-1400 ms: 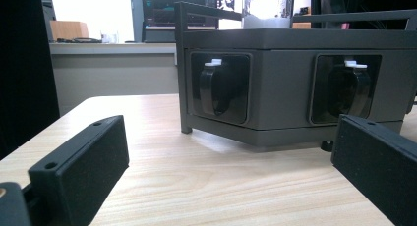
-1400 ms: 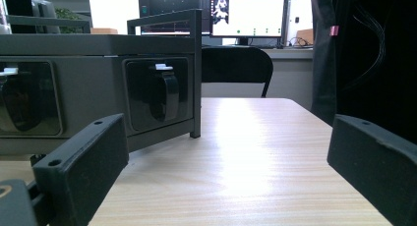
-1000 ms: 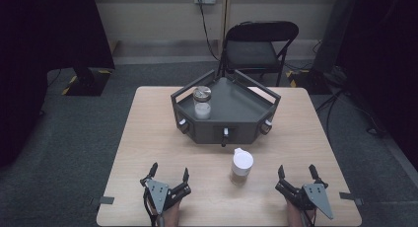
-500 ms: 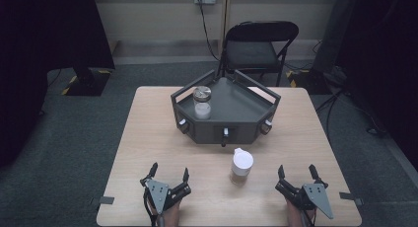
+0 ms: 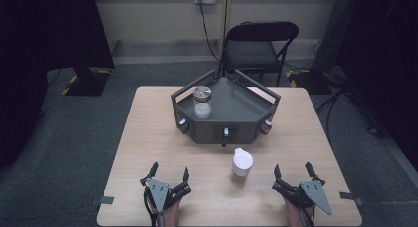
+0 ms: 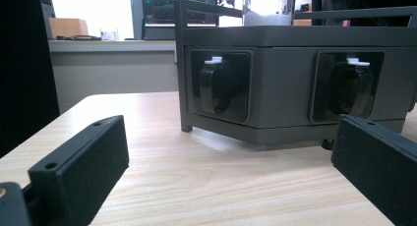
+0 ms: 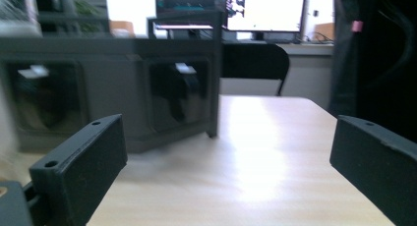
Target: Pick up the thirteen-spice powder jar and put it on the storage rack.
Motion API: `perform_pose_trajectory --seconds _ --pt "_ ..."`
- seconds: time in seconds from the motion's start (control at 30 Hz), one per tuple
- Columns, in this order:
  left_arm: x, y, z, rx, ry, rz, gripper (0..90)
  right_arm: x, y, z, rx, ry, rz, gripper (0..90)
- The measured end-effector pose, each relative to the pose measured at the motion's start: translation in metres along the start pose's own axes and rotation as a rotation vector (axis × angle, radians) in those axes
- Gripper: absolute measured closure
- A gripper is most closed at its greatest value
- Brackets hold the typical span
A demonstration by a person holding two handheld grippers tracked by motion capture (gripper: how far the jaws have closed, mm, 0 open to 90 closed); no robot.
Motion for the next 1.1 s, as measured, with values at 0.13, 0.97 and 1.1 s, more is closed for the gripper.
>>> perform_pose_trajectory --seconds 0.13,0.97,1.1 --pt "0.000 0.002 -0.003 -0.014 -0.008 -0.010 0.2 -0.007 0.019 -0.006 0.055 0.056 -0.022 0.0" --pt "0.001 -0.001 0.000 0.005 0.007 -0.004 0.2 -0.049 0.023 -0.043 -0.102 0.383 -0.112 12.2" --pt "0.001 -0.001 0.000 0.006 0.007 -0.005 0.2 -0.049 0.019 -0.041 -0.120 0.380 -0.115 16.2"
Point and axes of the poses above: each handheld gripper's, and its own axes: z roughly backward along the jaws, y roughly out of its top, x roughly to its right, the point moved 2 cm from there along -z, roughly forward along the jaws, and after that the axes turned 14 degrees about x, right-handed, at the moved point
